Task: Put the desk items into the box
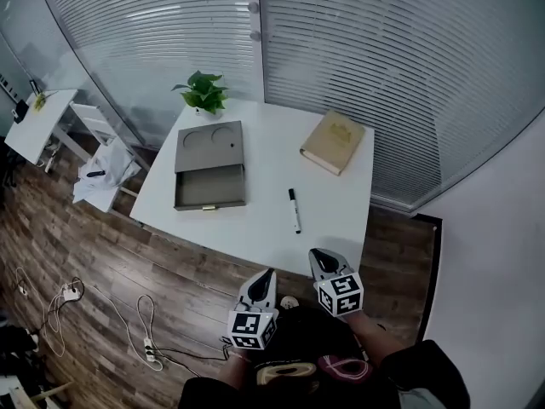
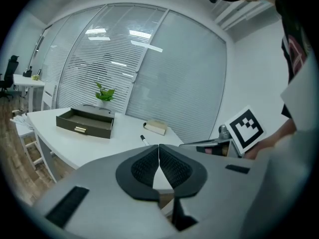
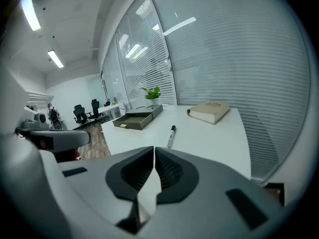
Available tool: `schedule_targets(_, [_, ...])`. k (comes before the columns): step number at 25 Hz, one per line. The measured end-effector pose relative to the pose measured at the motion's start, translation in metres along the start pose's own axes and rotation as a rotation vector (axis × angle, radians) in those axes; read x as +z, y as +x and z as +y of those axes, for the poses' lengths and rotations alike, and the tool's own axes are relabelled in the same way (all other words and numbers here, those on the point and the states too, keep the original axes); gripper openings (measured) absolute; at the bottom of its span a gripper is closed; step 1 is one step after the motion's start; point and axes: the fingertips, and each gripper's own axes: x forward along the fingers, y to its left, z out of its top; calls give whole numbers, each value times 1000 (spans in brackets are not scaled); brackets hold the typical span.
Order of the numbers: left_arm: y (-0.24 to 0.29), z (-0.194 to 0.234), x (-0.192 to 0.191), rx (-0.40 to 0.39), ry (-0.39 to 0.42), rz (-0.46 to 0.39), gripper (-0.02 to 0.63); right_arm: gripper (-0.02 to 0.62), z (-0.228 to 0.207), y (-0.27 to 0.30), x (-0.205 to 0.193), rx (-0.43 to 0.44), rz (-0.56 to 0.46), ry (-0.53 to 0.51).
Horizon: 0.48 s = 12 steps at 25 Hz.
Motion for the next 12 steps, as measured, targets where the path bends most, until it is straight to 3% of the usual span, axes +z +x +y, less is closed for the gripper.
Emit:
schedule_targets(6, [18, 22, 18, 31, -4, -19, 18, 18, -3, 21, 10, 18, 25, -14])
schedule_targets(12, [38, 56, 33, 26, 0, -19, 18, 37, -13, 54, 28, -26, 43, -3])
